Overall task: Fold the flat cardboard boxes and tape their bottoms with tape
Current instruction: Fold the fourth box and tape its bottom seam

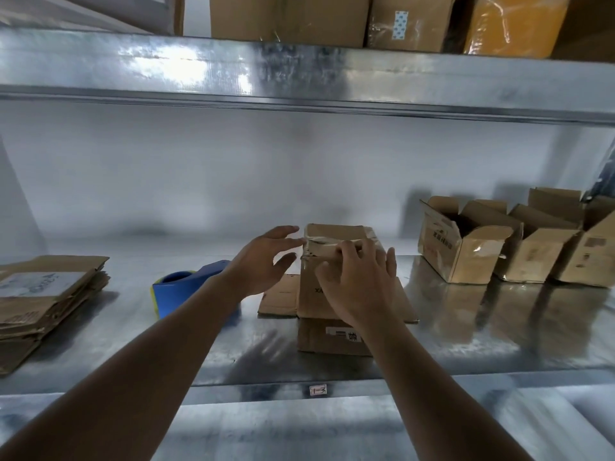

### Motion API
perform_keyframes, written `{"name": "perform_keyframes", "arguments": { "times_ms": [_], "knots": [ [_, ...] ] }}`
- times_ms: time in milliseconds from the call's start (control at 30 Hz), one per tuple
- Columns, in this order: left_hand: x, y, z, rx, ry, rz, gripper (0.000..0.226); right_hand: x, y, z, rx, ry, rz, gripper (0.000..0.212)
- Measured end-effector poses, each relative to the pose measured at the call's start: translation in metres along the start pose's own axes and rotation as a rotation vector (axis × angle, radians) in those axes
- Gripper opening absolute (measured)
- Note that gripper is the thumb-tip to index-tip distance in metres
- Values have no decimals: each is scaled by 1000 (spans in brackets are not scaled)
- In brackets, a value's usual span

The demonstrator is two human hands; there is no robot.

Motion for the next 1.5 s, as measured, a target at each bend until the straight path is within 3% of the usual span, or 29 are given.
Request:
{"name": "perform_keyframes", "arguments": {
  "times_ms": [100,233,467,667,867,1033,1200,1367,1500],
  "knots": [
    [-2,3,4,-21,11,-25,39,-1,-1,-2,-9,47,-4,83],
    [-7,6,9,-72,82,-13,28,-1,-3,-2,-20,56,21,83],
    [-9,9,-4,-63,161,293,35,-5,-6,-9,-55,83,46,78],
    [-11,6,-1,-7,161,290,23,-11,-9,-8,-89,29,22,81],
    [-9,1,-9,93,139,290,18,-25,-7,3,-103,-59,-160,111],
    [-1,-3,-10,-19,399,341,31,-30,-9,0,-37,-62,-202,121],
    [1,-3,-37,217,361,354,66,-31,-12,-8,-10,87,-174,123],
    [3,-3,-47,286,425,353,52,-31,-11,-12,-5,62,-150,126],
    [-2,-4,-44,298,396,318,61,-29,-9,-7,28,20,-144,124]
  ]
}}
Point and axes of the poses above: each hand's wrist, its own y-axis away from the middle knuckle, its own z-axis out of the back of the hand, x = y × z, the point moved 7 cm from there along -y, towards the middle knuckle, and after that the axes turned 1 degree about -x, right-handed, at the moved point
